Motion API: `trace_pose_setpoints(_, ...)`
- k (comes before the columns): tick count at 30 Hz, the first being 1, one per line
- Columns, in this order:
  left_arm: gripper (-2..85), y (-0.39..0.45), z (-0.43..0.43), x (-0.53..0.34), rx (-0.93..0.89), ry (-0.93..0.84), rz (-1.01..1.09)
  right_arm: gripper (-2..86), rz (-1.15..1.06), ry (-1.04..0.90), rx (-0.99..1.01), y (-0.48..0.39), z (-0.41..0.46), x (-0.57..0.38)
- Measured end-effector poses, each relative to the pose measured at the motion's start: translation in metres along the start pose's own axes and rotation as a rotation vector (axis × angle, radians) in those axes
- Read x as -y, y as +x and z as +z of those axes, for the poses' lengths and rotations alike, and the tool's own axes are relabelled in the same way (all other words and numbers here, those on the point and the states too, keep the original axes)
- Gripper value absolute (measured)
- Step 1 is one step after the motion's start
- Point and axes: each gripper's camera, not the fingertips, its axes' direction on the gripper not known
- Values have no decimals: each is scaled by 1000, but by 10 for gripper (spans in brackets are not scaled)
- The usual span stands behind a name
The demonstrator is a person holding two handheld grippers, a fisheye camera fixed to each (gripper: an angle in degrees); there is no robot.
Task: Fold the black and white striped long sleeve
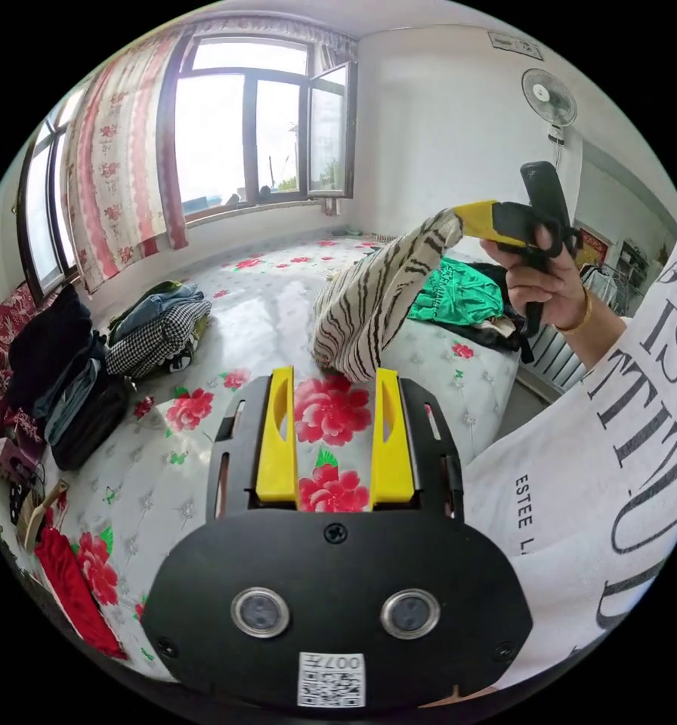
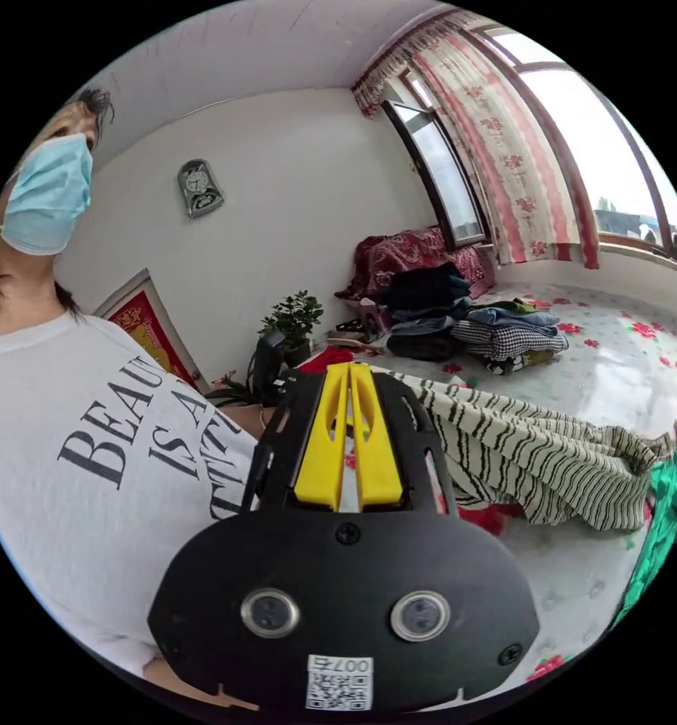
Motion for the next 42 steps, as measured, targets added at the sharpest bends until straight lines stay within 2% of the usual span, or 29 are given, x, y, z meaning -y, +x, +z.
trace_pose_setpoints(3, 103, -2, -18, -11, 5, 34, 3, 0, -62, -35, 56, -26, 36, 17)
trace_pose_setpoints(5, 26, -17, -36, -27, 53, 36, -64, 4, -26, -43, -37, -25, 55, 21)
trace_pose_setpoints(9, 5, -68, -61, -51, 96, -28, -233, 25, 88, -10, -207, -4, 65, 7)
trace_pose_setpoints(12, -1, -111, -92, -73, 92, 18, -385, 44, 156, -124, -290, 11, 91, -12)
trace_pose_setpoints(17, -3, -154, -139, -83, 55, 147, -519, 71, 177, -314, -202, 16, 172, -42)
trace_pose_setpoints(20, -4, -165, -159, -75, 16, 215, -525, 85, 153, -369, -205, 18, 211, -44)
trace_pose_setpoints(26, -2, -180, -199, -55, -69, 341, -474, 78, 42, -350, -313, 36, 261, -19)
trace_pose_setpoints(29, 4, -193, -207, -52, -43, 366, -420, 46, 72, -403, -217, 59, 279, -13)
trace_pose_setpoints(31, 14, -209, -197, -62, 66, 317, -462, 31, 96, -402, -176, 65, 281, -14)
trace_pose_setpoints(35, 77, -254, -162, -118, 216, 48, -755, 21, 77, -473, -105, 65, 293, -41)
trace_pose_setpoints(42, 113, -250, -128, -212, 220, -244, -1018, 36, 160, -622, -37, 100, 319, -78)
